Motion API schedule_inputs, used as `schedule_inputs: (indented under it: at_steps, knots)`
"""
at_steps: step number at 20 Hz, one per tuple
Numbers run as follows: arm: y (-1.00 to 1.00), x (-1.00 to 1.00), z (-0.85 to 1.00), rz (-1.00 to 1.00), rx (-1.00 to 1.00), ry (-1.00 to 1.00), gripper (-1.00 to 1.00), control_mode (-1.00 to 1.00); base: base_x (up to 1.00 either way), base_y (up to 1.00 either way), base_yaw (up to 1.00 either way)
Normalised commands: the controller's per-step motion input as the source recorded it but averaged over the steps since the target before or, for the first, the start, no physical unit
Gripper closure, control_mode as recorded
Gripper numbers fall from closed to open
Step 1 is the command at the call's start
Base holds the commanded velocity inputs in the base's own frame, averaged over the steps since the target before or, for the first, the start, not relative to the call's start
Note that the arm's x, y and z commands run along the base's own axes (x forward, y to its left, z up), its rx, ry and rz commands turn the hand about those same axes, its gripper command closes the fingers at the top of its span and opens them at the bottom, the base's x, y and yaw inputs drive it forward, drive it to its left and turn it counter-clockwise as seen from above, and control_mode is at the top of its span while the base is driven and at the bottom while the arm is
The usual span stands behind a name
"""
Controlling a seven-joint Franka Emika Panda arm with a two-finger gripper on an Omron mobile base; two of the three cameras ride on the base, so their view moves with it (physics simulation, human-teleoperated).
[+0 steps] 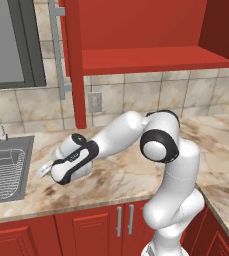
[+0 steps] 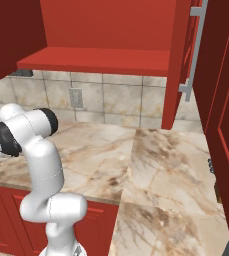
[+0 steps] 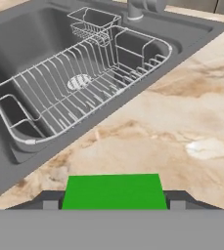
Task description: Open the cabinet. Pick the sponge and place it next to the sink. Then close the cabinet.
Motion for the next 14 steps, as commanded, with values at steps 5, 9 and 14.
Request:
schedule_inputs:
  at_steps: [5, 9, 14]
  knots:
    - [0.00, 0.00, 0.00, 0.00, 0.00, 0.00, -1.00, -1.00, 0.00, 0.00, 0.00]
    - [-0.03, -0.01, 0.18, 0.00, 0.00, -0.01, -1.00, -1.00, 0.00, 0.00, 0.00]
    - [-0.23, -0.14, 0.36, 0.00, 0.05, 0.00, -1.00, -1.00, 0.00, 0.00, 0.00]
